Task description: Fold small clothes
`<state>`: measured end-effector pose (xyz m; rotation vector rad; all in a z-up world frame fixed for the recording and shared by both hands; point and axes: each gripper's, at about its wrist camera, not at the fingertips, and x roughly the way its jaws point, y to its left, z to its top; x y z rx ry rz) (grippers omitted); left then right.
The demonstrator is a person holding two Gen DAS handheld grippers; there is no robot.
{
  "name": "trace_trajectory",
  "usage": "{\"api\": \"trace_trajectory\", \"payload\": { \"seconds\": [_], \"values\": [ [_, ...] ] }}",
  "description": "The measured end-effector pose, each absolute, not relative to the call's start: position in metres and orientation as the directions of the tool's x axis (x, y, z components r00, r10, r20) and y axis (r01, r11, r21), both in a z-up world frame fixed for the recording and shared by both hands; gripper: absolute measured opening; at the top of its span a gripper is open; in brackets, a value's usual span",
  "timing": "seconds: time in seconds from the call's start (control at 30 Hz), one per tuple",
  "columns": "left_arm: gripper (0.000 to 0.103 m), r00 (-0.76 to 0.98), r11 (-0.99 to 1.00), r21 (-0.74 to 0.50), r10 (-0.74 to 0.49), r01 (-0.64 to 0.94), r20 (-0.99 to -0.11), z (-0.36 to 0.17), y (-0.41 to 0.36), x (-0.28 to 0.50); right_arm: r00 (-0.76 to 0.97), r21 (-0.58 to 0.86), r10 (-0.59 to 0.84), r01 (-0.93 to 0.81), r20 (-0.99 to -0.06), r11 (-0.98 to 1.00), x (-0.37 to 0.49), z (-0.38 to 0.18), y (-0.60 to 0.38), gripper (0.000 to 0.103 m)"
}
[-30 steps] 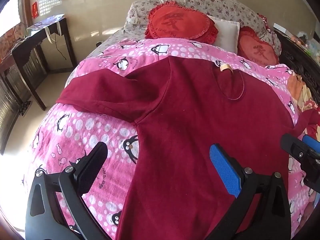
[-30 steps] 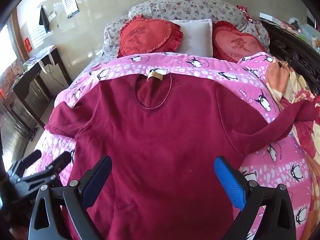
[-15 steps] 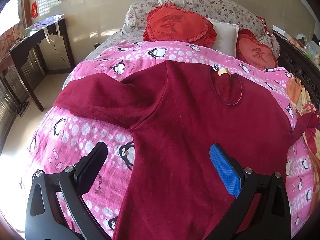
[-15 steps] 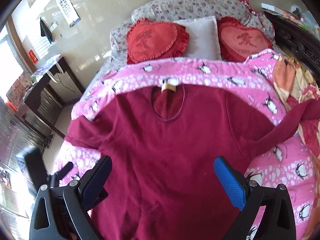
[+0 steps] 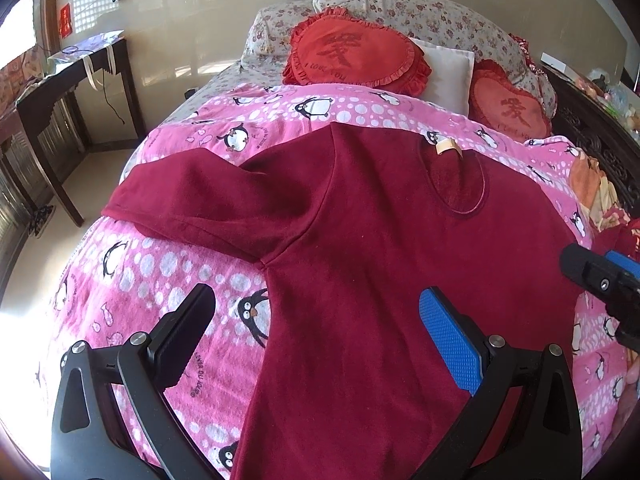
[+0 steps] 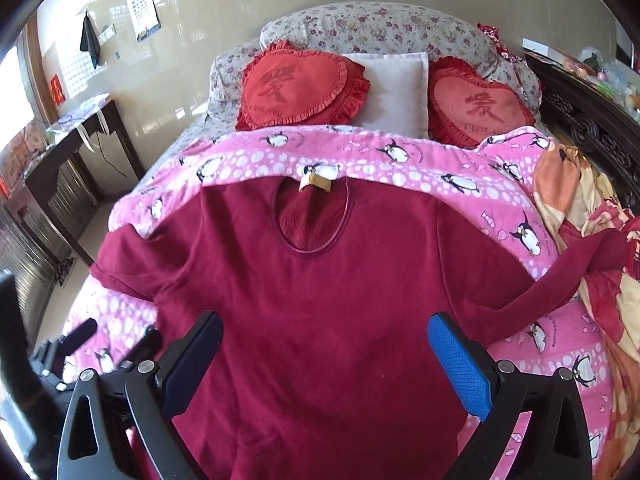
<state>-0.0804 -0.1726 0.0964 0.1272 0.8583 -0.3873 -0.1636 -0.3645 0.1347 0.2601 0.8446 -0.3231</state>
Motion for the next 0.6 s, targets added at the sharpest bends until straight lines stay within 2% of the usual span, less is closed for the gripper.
{"api": "trace_trajectory", "payload": {
  "seconds": [0.33,0.6],
  "values": [
    [0.103,0.577,0.921,-0.069,-0.297,0.384,-0.761,0.086,-0.173,-0.065,0.562,0.105,-0.170,0.423,-0.810,0.900,-0.149,0.100,-0.366,0.102],
    [0.103,0.567,0.930,-0.067,-0.277,0.363,-0.776,0.073,-0.176,-0.052,0.561,0.102,-0.181,0.437,-0.808,0.894,-0.138,0.085,-0.368,0.102]
  ]
}}
